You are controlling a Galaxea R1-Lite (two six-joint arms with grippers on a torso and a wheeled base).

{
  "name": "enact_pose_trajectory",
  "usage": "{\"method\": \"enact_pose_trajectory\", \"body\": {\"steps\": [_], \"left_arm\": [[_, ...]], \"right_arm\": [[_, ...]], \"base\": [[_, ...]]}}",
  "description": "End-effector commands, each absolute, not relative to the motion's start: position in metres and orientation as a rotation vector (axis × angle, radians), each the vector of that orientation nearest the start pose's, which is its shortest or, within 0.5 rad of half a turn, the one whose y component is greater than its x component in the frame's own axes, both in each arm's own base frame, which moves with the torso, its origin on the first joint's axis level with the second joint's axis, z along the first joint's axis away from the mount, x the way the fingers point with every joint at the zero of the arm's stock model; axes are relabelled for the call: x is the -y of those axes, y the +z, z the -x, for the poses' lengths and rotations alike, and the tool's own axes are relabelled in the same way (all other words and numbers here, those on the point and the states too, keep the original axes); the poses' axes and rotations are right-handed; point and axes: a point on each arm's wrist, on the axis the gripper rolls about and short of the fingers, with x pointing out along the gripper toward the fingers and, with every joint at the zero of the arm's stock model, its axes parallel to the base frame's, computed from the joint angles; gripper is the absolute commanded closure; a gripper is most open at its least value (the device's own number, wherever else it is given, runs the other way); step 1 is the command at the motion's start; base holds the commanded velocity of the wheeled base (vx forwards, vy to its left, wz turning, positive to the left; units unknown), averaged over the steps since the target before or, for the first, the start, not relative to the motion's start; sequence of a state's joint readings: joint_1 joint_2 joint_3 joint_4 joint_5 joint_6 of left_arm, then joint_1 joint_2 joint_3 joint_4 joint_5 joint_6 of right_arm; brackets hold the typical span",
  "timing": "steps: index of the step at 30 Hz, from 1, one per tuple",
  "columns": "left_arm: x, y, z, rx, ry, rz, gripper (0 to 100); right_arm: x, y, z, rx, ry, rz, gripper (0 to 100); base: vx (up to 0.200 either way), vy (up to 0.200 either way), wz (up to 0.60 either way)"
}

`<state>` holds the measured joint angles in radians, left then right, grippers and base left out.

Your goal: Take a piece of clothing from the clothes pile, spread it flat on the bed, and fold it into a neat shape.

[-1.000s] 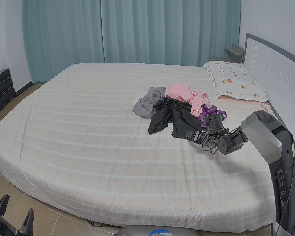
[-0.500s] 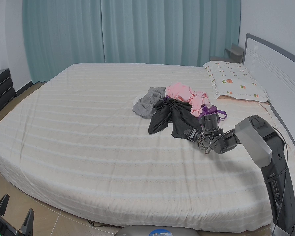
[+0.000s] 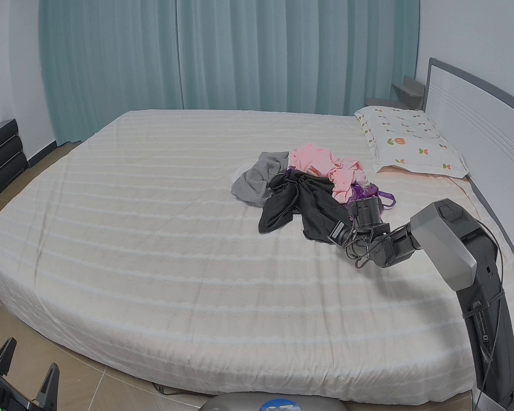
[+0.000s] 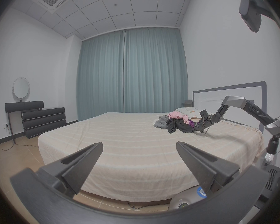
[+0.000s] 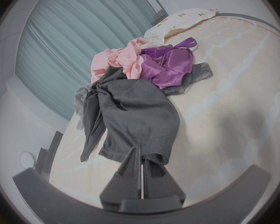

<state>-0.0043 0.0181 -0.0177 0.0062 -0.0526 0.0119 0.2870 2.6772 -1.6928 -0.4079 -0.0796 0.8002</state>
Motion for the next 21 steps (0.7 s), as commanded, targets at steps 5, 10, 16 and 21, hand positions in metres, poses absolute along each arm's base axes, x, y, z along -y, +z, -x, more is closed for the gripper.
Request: {"method": "enact_pose_trajectory", "body": {"steps": [5, 10, 16, 21], "left_arm": [[0.001, 0.076, 0.022, -0.017, -0.057, -0.012, 0], [0.001, 0.076, 0.022, -0.017, -0.057, -0.012, 0], [0.001, 0.076, 0.022, -0.017, -0.057, -0.012, 0], [0.001, 0.076, 0.022, -0.016, -0.058, -0.015, 0]], "right_arm": [[-0.136, 0.028, -0.437, -0.595, 0.062, -0.691, 100], [-0.133, 0.056, -0.379, -0.534, 0.166, -0.688, 100], [-0.132, 0.098, -0.310, -0.470, 0.276, -0.696, 100], [-0.135, 0.140, -0.250, -0.384, 0.407, -0.707, 100]], "base": [[0.000, 0.000, 0.00], [0.000, 0.000, 0.00], [0.000, 0.000, 0.00], [0.000, 0.000, 0.00]]}}
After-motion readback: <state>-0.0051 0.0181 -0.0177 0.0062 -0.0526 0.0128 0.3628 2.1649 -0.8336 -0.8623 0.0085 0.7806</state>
